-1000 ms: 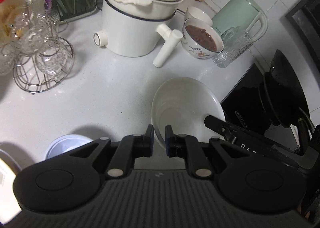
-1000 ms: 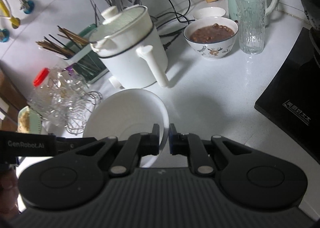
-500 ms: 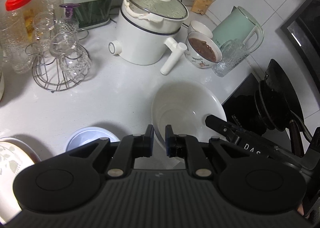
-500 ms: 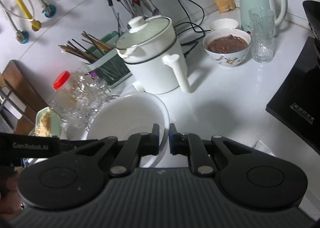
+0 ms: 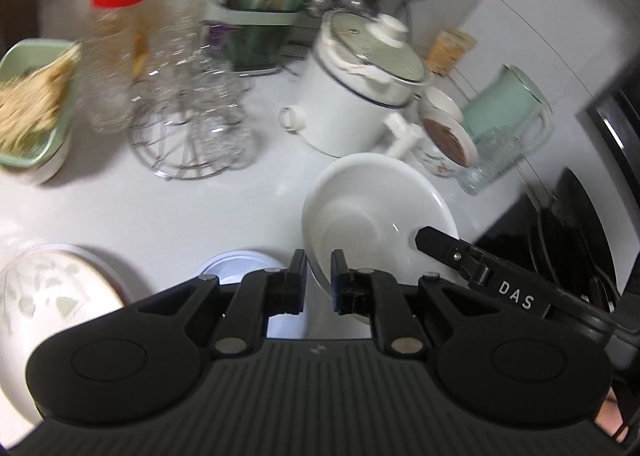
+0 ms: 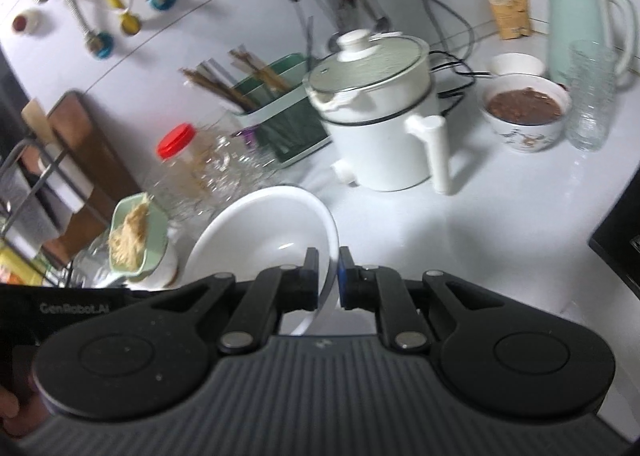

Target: Organize plates and bowls

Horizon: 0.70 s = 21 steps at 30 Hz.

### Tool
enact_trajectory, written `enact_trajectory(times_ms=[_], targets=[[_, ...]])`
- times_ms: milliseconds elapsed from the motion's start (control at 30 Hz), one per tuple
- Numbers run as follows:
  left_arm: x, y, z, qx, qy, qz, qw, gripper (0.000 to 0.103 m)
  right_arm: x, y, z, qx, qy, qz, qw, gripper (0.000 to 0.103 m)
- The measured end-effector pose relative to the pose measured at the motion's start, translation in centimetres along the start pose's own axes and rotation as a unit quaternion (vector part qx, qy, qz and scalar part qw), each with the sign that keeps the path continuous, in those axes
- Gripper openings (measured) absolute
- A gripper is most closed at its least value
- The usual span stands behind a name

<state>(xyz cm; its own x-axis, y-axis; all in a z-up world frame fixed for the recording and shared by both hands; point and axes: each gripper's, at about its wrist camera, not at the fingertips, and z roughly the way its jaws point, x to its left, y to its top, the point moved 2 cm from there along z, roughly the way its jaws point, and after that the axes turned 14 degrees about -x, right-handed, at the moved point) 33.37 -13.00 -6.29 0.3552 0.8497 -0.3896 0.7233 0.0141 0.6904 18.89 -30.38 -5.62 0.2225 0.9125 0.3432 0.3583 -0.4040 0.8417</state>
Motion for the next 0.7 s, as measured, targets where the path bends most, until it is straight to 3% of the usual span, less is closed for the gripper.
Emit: enact_trajectory(times_ms=[333, 700], targets=[[2.5, -2.0, 0.4, 0.007, 0.047, -0.038, 0.9981, 0.014, 1.4, -1.2, 2.8, 0.07, 0.018, -0.028, 0.997, 0.014], [6.6, -5.2, 2.1, 0.03, 0.093, -0.078, 0.9922, 0.014, 2.8, -5.2, 5.9, 0.142, 0.04, -0.064, 0.987, 0.014]])
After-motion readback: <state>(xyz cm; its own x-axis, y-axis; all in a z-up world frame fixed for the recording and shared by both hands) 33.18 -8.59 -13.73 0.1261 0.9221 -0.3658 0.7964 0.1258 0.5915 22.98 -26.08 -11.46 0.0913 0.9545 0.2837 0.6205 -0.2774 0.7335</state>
